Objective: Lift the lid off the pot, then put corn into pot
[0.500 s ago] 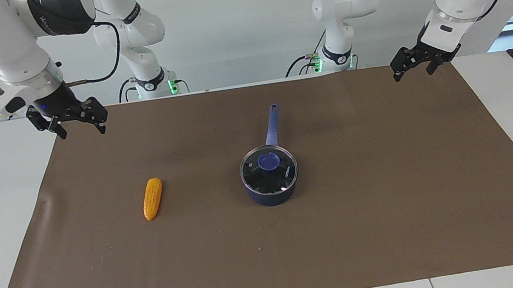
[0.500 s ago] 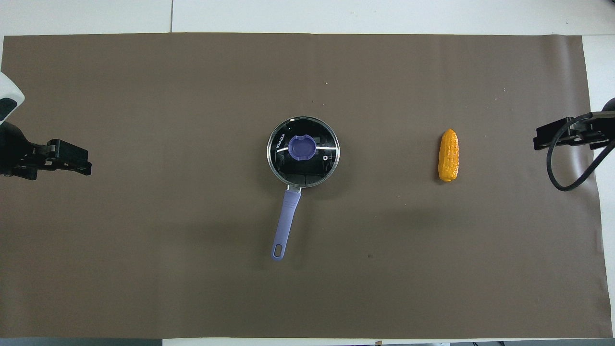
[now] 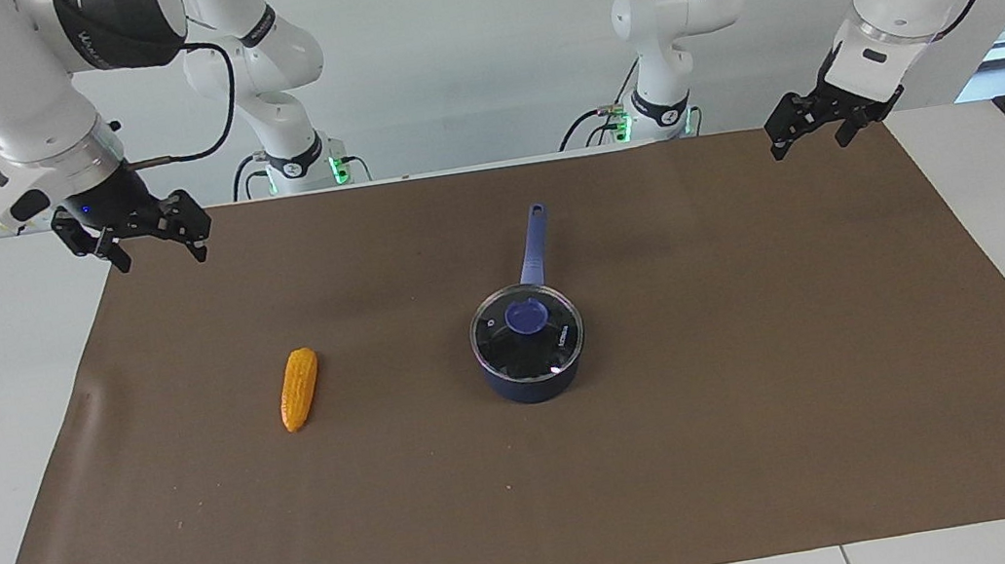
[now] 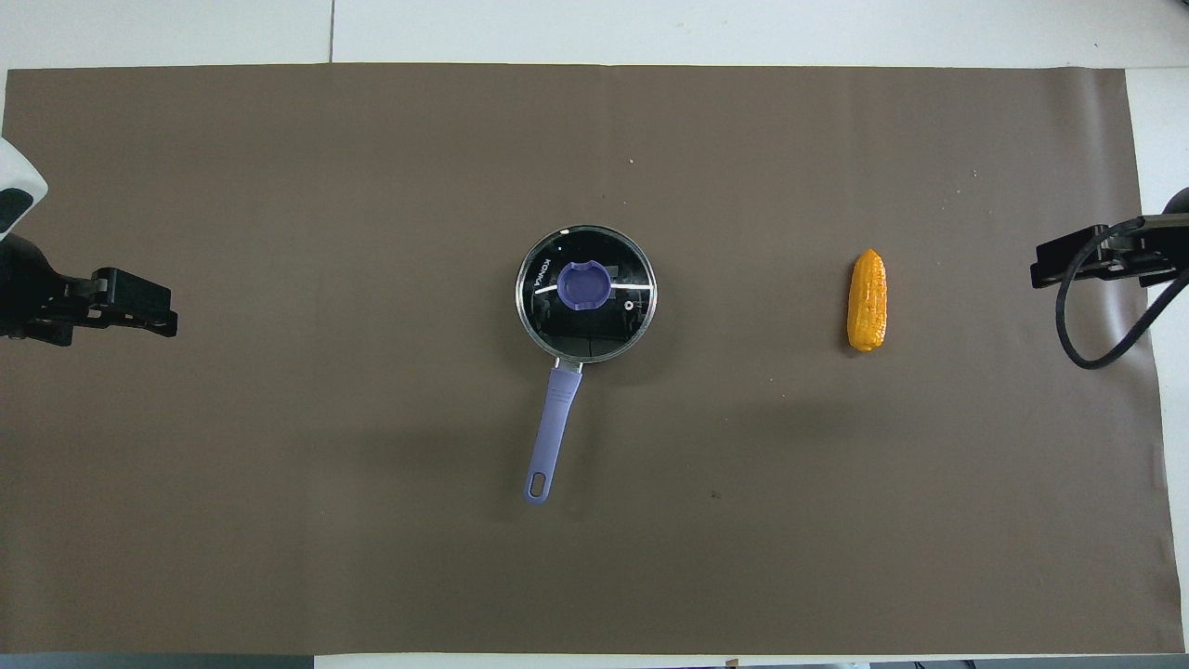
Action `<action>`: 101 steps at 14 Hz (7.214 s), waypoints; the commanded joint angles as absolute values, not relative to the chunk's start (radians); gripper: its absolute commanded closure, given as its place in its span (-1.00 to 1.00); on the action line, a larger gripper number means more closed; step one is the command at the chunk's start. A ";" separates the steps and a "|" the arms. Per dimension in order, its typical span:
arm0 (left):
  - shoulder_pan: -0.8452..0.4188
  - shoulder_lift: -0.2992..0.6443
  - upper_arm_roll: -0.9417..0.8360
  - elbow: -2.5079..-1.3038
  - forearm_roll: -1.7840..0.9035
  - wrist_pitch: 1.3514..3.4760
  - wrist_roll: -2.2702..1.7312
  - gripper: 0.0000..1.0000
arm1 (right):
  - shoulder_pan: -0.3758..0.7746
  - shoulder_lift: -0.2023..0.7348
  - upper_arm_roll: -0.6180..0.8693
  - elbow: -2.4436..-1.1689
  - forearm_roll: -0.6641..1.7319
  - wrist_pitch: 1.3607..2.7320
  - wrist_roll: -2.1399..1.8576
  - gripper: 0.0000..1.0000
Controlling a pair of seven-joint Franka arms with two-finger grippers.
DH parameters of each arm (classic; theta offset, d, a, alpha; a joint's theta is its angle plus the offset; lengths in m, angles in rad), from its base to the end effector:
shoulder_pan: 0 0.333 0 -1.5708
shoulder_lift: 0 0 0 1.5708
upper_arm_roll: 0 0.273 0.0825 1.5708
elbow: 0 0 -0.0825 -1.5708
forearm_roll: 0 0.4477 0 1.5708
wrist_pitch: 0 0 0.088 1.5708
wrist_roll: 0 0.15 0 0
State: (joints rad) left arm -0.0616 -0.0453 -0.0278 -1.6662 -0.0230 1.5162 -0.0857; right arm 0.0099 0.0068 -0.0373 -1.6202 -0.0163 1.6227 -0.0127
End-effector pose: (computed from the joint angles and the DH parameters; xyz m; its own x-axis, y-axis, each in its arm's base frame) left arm 0.5905 -0.0567 0.5111 0.9944 -0.0043 -0.1060 -0.0030 -0.9999 0.0127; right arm 0.6230 -0.0194 0.5123 0.9999 -0.0139 -0.0045 -0.0138 -0.9998 0.0165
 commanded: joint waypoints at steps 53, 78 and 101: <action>-0.646 0.560 -0.029 -1.307 -0.064 1.844 -0.552 1.00 | 0.207 0.259 -0.023 -1.792 0.009 1.973 0.055 1.00; 0.066 0.201 -0.006 -1.943 -0.034 2.074 0.161 1.00 | 0.598 0.548 -0.008 -1.450 -0.002 2.069 0.612 1.00; 0.083 0.229 -0.008 -2.006 -0.034 2.201 0.218 0.22 | 0.610 0.555 -0.008 -1.485 -0.014 2.150 0.607 -1.00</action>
State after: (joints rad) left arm 0.0854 0.2423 -0.0050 -1.9882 -0.0515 2.1745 0.2080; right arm 0.6105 0.5549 -0.0134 -1.5460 0.0094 2.2054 0.6028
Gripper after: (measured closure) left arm 0.326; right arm 0.383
